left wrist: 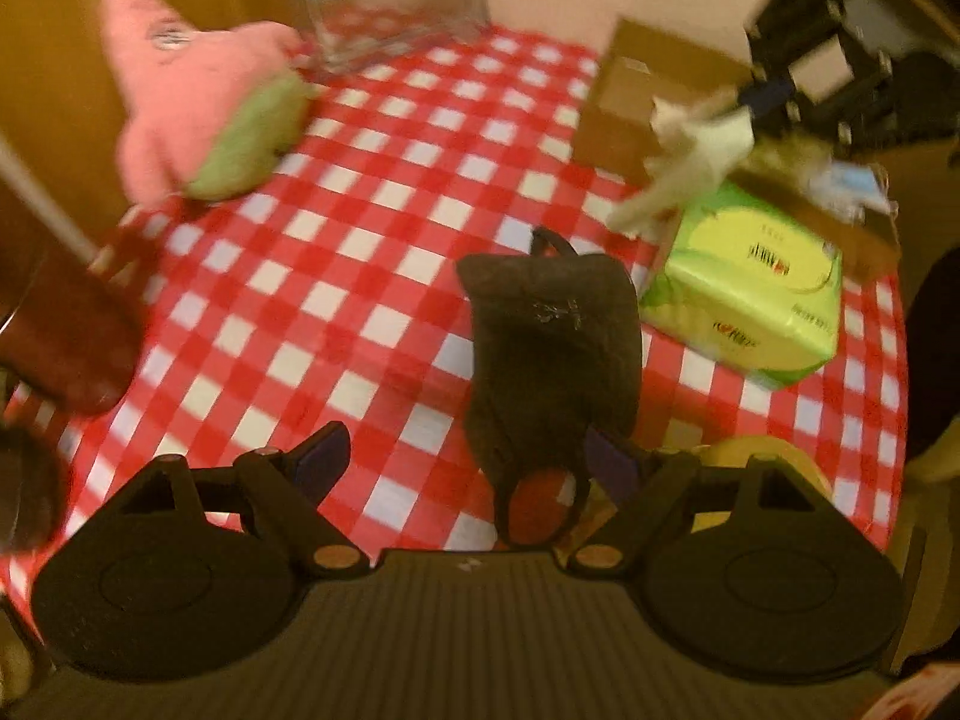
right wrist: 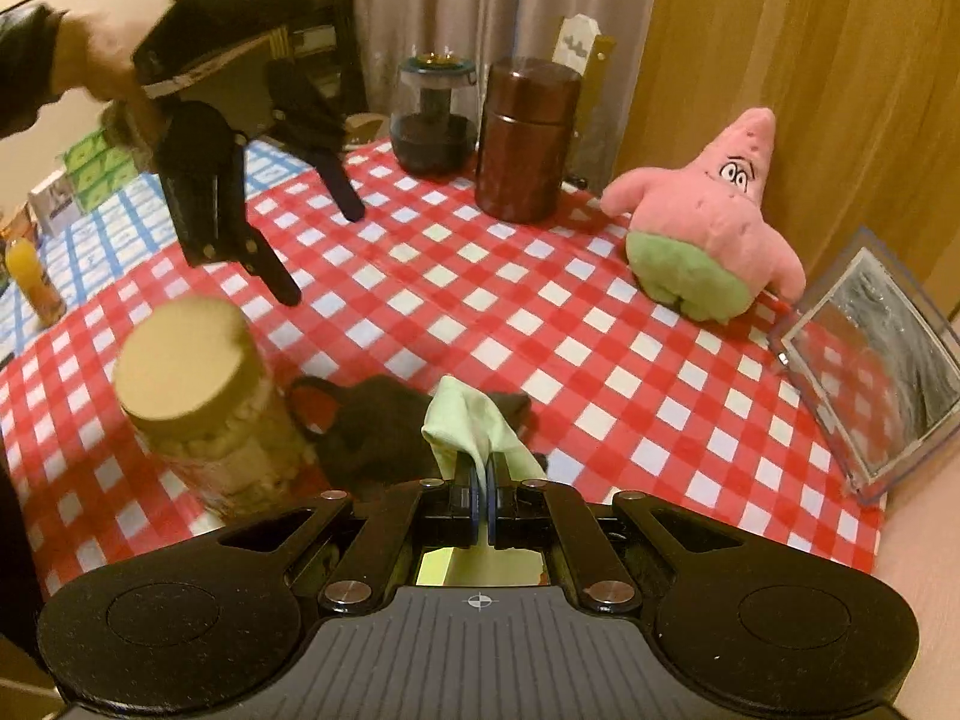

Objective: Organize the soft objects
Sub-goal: 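Grasp the dark grey glove with the left tool while the right holds the cloth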

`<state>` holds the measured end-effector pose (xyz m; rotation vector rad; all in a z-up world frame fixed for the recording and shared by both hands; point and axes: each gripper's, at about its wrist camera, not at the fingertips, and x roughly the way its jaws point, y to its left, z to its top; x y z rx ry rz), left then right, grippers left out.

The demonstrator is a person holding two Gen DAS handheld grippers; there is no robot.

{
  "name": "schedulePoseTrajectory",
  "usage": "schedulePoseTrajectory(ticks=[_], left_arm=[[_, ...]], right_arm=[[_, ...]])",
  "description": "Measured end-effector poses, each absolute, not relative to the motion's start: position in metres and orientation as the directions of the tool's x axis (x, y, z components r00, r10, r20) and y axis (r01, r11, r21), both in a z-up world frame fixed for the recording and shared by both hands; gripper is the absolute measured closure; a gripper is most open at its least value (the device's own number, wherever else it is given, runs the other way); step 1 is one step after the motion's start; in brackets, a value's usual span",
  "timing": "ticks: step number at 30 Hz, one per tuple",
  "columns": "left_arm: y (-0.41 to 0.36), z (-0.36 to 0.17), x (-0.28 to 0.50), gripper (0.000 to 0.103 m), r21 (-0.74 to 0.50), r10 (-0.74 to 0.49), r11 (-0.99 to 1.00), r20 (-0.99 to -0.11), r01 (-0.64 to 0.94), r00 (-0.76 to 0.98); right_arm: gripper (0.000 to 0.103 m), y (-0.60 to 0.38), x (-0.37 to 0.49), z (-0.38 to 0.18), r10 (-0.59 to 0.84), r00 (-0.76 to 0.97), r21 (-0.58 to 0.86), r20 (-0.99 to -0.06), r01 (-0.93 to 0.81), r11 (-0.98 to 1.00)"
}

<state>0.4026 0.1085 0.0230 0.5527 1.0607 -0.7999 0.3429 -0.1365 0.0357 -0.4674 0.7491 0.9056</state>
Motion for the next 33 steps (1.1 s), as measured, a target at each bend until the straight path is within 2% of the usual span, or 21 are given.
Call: schedulePoseTrajectory(ticks=[7, 16, 25, 33], left_arm=[[0.073, -0.006, 0.431, 0.020, 0.004, -0.287, 0.510, -0.942, 0.860, 0.175], [0.030, -0.047, 0.440, 0.026, -0.064, -0.199, 0.385, -0.980, 0.921, 0.015], [0.004, -0.070, 0.434, 0.042, -0.072, -0.111, 0.299, -0.993, 0.952, -0.040], [0.002, -0.087, 0.426, 0.067, -0.066, -0.039, 0.284, -0.998, 0.957, -0.057]], right_arm=[[0.100, -0.139, 0.354, 0.018, 0.485, 0.333, -0.099, -0.808, -0.889, 0.446], [0.100, -0.137, 0.380, 0.009, 0.419, 0.307, -0.111, -0.854, -0.896, 0.430], [0.100, -0.127, 0.390, -0.007, 0.345, 0.249, -0.103, -0.905, -0.915, 0.389], [0.100, -0.126, 0.392, -0.009, 0.342, 0.271, -0.122, -0.900, -0.909, 0.400]])
